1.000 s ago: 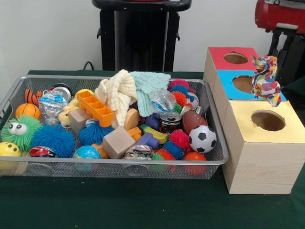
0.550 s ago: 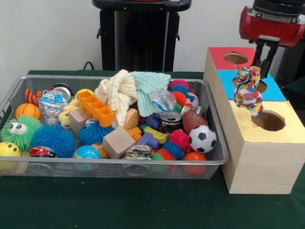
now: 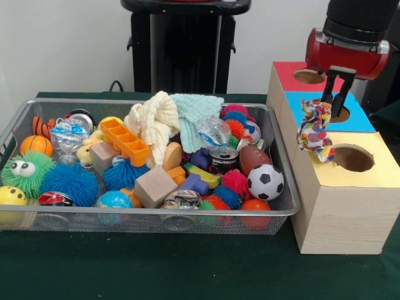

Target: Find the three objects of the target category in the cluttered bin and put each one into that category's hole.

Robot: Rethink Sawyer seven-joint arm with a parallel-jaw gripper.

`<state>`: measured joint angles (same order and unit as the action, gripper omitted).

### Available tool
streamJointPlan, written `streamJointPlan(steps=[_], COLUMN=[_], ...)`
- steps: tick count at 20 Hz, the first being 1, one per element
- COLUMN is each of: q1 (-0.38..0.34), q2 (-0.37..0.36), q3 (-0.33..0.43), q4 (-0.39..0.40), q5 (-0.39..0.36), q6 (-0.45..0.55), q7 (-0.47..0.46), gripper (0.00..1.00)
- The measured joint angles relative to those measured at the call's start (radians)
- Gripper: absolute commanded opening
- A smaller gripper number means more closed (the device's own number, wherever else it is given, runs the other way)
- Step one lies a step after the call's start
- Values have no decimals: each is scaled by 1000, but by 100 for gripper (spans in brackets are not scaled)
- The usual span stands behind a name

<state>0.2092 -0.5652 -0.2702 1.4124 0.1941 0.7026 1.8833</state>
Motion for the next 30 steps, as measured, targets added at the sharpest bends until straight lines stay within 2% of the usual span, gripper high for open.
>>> streamJointPlan(steps=[14, 30], q1=[35, 84], q2=[48, 51], q3=[0, -2], q4=[-20, -48], q5=[-1, 1], q6=[-10, -10], q7=[0, 0], gripper=[0, 0])
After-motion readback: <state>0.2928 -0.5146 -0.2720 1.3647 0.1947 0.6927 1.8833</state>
